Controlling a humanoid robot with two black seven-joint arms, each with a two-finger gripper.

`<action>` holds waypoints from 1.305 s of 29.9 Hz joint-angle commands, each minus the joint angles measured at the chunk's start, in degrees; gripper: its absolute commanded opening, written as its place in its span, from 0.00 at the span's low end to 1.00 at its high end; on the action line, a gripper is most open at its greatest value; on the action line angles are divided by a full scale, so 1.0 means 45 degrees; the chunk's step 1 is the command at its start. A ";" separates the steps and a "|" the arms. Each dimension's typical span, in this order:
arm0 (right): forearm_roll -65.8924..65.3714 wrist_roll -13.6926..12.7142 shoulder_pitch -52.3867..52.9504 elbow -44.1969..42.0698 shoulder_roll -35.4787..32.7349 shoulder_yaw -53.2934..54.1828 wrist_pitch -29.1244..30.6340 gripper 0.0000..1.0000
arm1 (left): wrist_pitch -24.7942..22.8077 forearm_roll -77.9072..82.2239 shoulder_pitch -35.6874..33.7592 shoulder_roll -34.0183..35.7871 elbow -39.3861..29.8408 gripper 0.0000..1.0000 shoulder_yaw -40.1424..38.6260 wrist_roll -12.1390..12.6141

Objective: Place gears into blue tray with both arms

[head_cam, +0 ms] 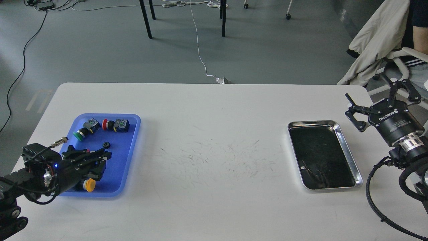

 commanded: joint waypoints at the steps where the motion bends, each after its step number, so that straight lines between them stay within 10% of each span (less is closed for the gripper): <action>1: -0.0010 0.0001 0.0020 -0.0016 0.0001 0.0020 0.0000 0.96 | 0.0005 -0.0532 -0.0015 -0.0006 0.0003 0.78 -0.0108 0.0002; 3: -0.0010 0.0001 0.0020 -0.0016 0.0001 0.0040 0.0000 0.96 | 0.0005 -0.0864 -0.0111 0.0052 0.0003 0.94 -0.0166 0.0002; 16: -0.0010 -0.0057 0.0897 0.0101 0.0156 -0.0077 0.0000 0.97 | -0.0521 -0.9388 -0.4778 -0.2012 -0.0213 0.98 -0.1182 0.0430; 26: 0.0010 -0.0174 0.2071 -0.0152 0.0743 -0.0820 -0.0850 0.97 | -0.2254 -1.7949 -0.6946 -0.8130 0.7557 0.98 -0.4540 0.0783; 39: 0.0069 -0.1501 0.3399 -0.0290 0.0744 -0.0975 -0.2081 0.98 | -0.5229 -2.1801 -0.6480 -0.7137 0.8304 0.98 -0.4932 0.0783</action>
